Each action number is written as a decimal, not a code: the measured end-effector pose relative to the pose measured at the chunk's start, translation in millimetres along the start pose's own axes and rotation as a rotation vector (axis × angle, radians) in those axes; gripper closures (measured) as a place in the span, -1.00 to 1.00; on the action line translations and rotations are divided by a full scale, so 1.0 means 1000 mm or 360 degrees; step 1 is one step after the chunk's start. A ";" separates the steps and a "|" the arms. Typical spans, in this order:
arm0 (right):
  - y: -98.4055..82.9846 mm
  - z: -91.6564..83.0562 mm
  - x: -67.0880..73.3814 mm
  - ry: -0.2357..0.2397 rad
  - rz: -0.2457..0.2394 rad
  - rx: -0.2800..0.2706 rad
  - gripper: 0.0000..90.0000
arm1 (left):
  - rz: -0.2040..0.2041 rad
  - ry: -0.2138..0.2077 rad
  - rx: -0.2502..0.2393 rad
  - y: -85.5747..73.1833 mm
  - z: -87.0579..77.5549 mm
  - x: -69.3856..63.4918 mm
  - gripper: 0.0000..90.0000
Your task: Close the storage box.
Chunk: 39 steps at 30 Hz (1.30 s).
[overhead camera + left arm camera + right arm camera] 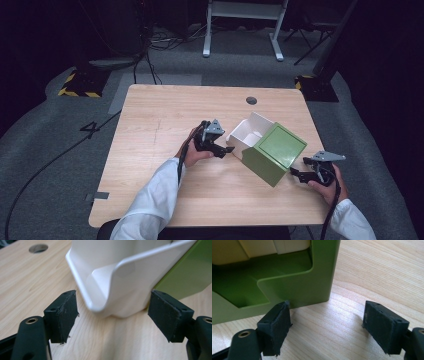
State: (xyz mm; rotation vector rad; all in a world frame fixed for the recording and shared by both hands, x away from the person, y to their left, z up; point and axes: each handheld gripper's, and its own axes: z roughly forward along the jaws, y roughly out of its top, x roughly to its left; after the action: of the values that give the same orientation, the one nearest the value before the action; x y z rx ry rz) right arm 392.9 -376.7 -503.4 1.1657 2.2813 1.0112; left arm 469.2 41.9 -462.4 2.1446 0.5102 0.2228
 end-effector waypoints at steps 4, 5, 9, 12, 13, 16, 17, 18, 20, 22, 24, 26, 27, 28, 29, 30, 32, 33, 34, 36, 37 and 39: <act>0.000 0.000 0.000 0.0000 0.0001 -0.0001 -0.51 | -0.0041 0.0048 0.0066 -0.012 0.003 0.013 -0.47; 0.000 0.000 0.000 0.0001 0.0001 -0.0001 -0.51 | -0.0060 0.0089 0.0084 -0.015 0.004 0.017 -0.47; 0.000 0.000 0.000 0.0002 -0.0002 -0.0001 -0.51 | -0.0147 0.0228 0.0099 -0.020 0.010 0.026 -0.42; 0.000 0.000 0.000 0.0001 -0.0003 0.0000 -0.51 | -0.0220 0.0320 0.0122 -0.020 0.021 0.029 -0.39; 0.000 0.000 0.000 0.0002 -0.0001 0.0000 -0.51 | -0.0229 0.0326 0.0130 -0.020 0.023 0.029 -0.38; 0.000 0.000 0.000 0.0002 -0.0002 -0.0001 -0.51 | -0.0256 0.0351 0.0125 -0.019 0.033 0.027 -0.31; 0.000 0.000 0.000 0.0002 -0.0003 0.0000 -0.51 | -0.0260 0.0351 0.0131 -0.019 0.035 0.027 -0.30; 0.000 0.000 0.000 0.0002 -0.0002 0.0000 -0.51 | -0.0272 0.0355 0.0140 -0.018 0.038 0.026 -0.28; 0.000 0.000 0.000 0.0004 -0.0002 -0.0001 -0.51 | -0.0280 0.0365 0.0129 -0.016 0.041 0.024 -0.24; 0.000 0.000 0.000 0.0004 -0.0003 -0.0001 -0.51 | -0.0277 0.0357 0.0140 -0.013 0.045 0.021 -0.21; 0.000 0.000 0.000 0.0004 -0.0002 0.0000 -0.51 | -0.0253 0.0328 0.0161 -0.010 0.050 0.018 -0.20; 0.000 0.000 0.000 0.0003 -0.0002 0.0000 -0.51 | -0.0222 0.0308 0.0190 -0.007 0.055 0.011 -0.20; 0.000 0.000 0.000 0.0003 -0.0001 0.0000 -0.51 | -0.0218 0.0302 0.0195 -0.006 0.056 0.009 -0.18; 0.000 0.000 0.000 0.0003 -0.0002 0.0000 -0.51 | -0.0206 0.0283 0.0189 -0.005 0.057 0.007 -0.18; 0.000 0.000 0.000 0.0003 -0.0002 -0.0001 -0.51 | -0.0220 0.0266 0.0188 -0.005 0.058 0.006 -0.19; 0.000 0.000 0.000 0.0003 -0.0002 0.0000 -0.51 | -0.0227 0.0251 0.0185 -0.004 0.059 0.005 -0.20; 0.000 0.000 0.000 0.0003 -0.0001 -0.0001 -0.51 | -0.0216 0.0227 0.0194 -0.003 0.061 0.001 -0.20; 0.000 0.000 0.000 0.0003 -0.0002 -0.0001 -0.51 | -0.0213 0.0199 0.0194 -0.003 0.062 -0.001 -0.22; 0.000 0.000 0.000 0.0003 -0.0001 -0.0001 -0.51 | -0.0187 0.0169 0.0208 -0.002 0.063 -0.003 -0.29; 0.000 0.000 0.000 0.0004 -0.0003 0.0000 -0.51 | -0.0138 0.0165 0.0216 0.001 0.068 -0.013 -0.31; 0.000 0.000 0.000 0.0003 -0.0003 0.0000 -0.51 | -0.0117 0.0172 0.0221 0.002 0.069 -0.016 -0.24; 0.000 0.000 0.000 0.0003 -0.0003 0.0000 -0.51 | -0.0049 0.0165 0.0249 0.005 0.071 -0.022 -0.25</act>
State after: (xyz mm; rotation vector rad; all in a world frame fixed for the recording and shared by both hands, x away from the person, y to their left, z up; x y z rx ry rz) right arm 393.3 -376.4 -503.4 1.1625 2.2836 1.0123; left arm 475.0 -22.5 -499.8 2.2840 0.6383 0.2863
